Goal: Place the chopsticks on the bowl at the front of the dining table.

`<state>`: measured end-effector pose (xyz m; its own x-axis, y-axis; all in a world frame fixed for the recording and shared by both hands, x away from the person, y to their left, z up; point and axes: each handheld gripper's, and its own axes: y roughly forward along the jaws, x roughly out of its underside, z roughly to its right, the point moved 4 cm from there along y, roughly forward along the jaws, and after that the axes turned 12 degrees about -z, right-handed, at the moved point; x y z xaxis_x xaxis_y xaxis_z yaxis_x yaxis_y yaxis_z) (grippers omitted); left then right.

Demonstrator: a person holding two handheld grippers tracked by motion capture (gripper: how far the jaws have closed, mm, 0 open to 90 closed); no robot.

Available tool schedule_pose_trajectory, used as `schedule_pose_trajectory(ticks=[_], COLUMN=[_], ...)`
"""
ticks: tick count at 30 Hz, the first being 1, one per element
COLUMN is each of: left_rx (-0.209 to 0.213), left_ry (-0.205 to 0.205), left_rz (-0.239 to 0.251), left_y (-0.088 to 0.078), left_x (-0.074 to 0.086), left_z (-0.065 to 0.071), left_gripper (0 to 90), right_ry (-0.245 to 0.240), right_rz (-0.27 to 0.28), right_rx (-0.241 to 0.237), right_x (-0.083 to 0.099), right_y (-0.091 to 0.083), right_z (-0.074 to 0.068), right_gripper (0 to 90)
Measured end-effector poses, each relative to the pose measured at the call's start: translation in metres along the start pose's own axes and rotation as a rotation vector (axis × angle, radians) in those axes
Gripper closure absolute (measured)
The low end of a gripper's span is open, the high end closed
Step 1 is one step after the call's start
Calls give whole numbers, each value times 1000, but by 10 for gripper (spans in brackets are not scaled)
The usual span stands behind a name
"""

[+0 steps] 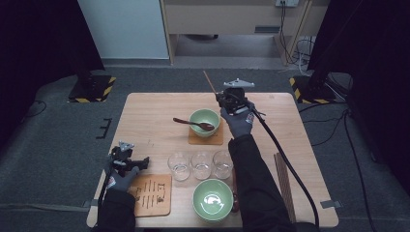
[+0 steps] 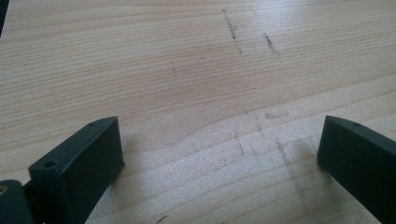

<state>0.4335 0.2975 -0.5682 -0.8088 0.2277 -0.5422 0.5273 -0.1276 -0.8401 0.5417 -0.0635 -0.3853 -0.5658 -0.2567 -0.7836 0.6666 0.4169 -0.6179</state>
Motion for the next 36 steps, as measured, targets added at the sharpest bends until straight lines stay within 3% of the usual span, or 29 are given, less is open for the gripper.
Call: schedule_pose_trajectory(ticks=[18, 36], left_rx=[0, 0], left_ry=[0, 0], left_rz=[0, 0], left_y=[0, 0], left_x=[0, 0], left_z=[0, 0], left_gripper=[0, 0], right_ry=[30, 37], right_rz=[-5, -73], right_rx=[-27, -34], right_x=[6, 25], right_y=[30, 63], right_z=[-8, -17], right_gripper=[853, 853])
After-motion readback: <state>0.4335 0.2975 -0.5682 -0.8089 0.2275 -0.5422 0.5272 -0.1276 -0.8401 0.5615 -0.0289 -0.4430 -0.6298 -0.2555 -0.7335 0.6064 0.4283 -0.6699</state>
